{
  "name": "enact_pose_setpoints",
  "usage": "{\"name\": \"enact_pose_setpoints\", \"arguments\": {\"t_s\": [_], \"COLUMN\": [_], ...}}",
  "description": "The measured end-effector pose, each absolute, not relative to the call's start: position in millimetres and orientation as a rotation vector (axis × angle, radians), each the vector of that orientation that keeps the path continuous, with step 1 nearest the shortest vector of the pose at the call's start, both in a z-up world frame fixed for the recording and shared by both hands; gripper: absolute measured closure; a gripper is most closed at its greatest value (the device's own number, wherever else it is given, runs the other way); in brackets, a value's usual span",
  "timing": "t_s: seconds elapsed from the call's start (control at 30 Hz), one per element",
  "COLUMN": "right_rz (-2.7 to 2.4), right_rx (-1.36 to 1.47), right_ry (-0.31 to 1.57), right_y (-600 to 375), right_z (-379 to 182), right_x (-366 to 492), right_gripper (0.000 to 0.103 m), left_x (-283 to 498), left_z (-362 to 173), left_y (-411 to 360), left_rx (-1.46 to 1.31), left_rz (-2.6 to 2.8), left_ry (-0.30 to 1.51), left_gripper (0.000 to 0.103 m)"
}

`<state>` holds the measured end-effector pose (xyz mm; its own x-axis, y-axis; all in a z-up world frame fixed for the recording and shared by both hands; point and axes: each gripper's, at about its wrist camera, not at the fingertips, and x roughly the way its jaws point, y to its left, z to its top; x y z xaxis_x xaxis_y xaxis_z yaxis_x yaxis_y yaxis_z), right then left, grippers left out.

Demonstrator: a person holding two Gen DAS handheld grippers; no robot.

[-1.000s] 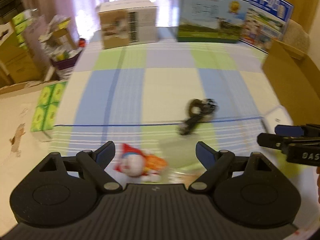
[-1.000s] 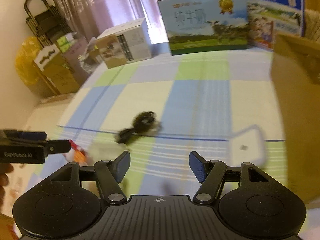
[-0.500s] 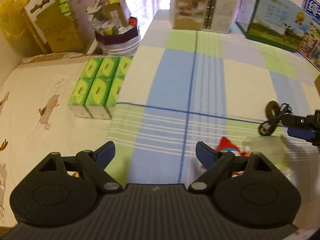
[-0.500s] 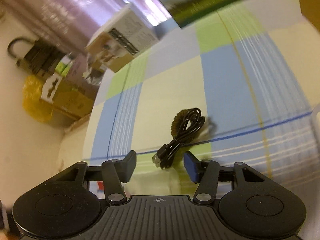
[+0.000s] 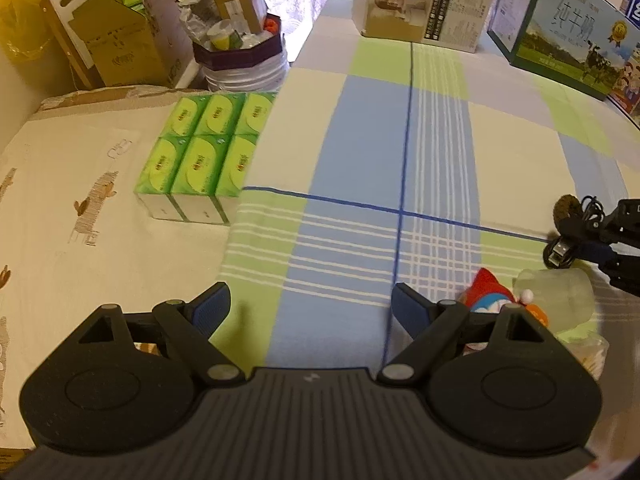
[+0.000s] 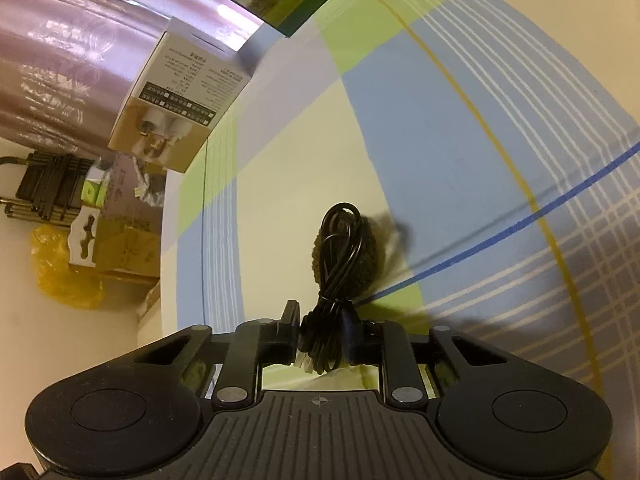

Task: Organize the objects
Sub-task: 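Grasp the black cable with the right tool while the left tool approaches the Doraemon figure, then close the left tool on the red-hooded Doraemon figure while the right tool holds the cable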

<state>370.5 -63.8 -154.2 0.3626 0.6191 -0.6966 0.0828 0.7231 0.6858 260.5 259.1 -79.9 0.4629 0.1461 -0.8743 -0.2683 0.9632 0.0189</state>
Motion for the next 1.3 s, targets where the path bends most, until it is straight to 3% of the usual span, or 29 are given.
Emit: {"name": "enact_pose_setpoints", "arguments": {"t_s": [0.83,0.97,1.03,1.3], "right_rz": [0.394,0.367,0.353,0.324], "right_rx": [0.565,0.566,0.567,0.485], "right_ry": [1.031,1.027,1.026,1.010], "right_y": [-141.4,-154.2,-159.3,-166.4], "right_z": [-105.6,-104.1,-104.3,-102.6], "right_x": [313.9,310.7,310.5,306.2], "right_gripper": [0.086,0.086,0.086,0.086], "left_x": [266.7,278.7,286.2,311.0], "left_z": [-105.3,-105.1,-105.4,-106.7], "left_y": [225.3,219.6,215.9,193.8], "left_rx": [-0.663,-0.617,-0.580,-0.443], "left_rz": [0.187,0.196,0.185,0.150], "left_ry": [1.104,1.080,1.070,1.089], "left_gripper": [0.019,0.024,0.032,0.033]}}
